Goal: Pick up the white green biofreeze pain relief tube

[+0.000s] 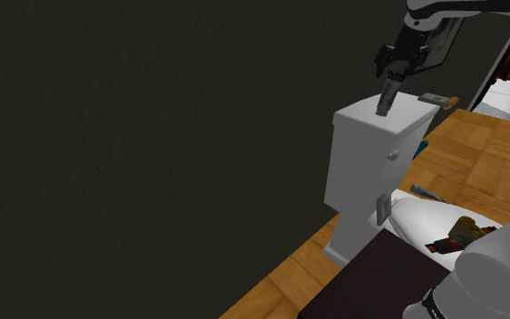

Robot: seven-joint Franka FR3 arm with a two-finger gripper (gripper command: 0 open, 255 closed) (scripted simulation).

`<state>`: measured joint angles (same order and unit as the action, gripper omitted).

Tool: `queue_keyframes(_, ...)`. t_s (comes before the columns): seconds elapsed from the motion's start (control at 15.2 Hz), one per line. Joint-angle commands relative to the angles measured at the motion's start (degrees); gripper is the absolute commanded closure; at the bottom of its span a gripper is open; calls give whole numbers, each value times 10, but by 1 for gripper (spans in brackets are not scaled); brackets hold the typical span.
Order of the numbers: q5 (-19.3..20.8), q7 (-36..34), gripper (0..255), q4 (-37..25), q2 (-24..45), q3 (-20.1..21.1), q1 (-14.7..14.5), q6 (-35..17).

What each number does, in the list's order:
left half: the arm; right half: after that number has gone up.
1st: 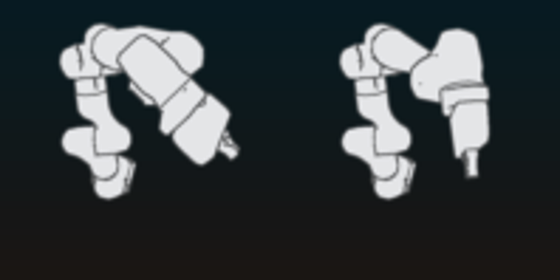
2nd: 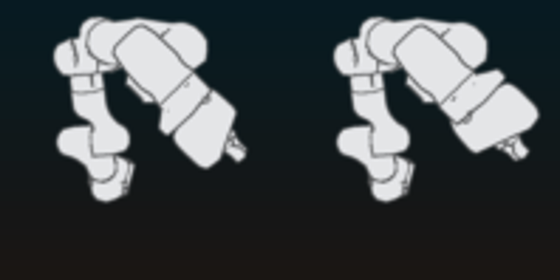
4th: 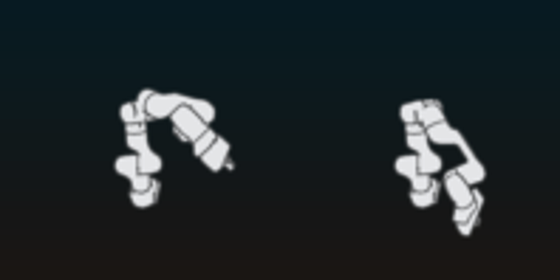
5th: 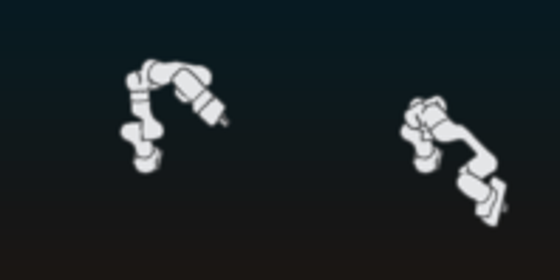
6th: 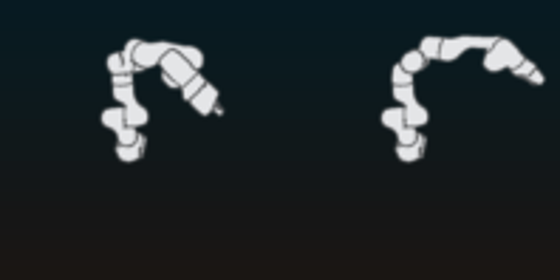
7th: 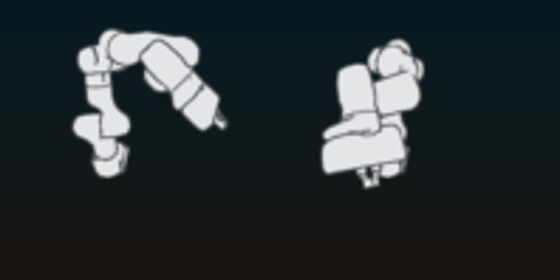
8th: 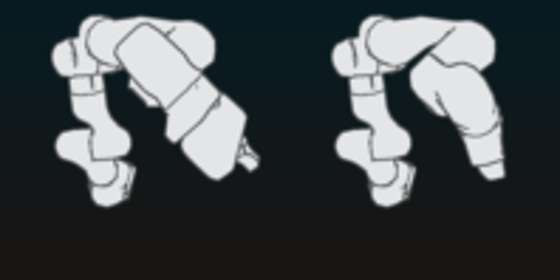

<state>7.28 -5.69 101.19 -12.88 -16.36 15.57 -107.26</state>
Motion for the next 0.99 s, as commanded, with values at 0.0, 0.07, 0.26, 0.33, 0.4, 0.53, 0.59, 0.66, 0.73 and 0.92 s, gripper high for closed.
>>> queue_keyframes(0.0, 1, -2, 0, 16, -3, 0, 0, -12)
queue_keyframes(0.07, 1, -2, 0, 16, -3, 0, 0, -12)
queue_keyframes(0.26, 1, -1, 255, 17, -3, 0, 0, -14)
queue_keyframes(0.33, 1, -1, 255, 16, -3, 0, 0, -14)
queue_keyframes(0.4, 1, -1, 255, 16, -3, 0, 0, -14)
queue_keyframes(0.53, 1, -1, 255, 16, -3, 0, 0, -14)
queue_keyframes(0.59, 1, -2, 255, 17, -3, 0, 0, -14)
queue_keyframes(0.66, 1, -2, 255, 17, -4, 0, 0, -14)
queue_keyframes(0.73, 1, -2, 255, 16, -3, 0, 0, -12)
queue_keyframes(0.92, -1, 1, 255, -15, 3, 0, 0, 11)
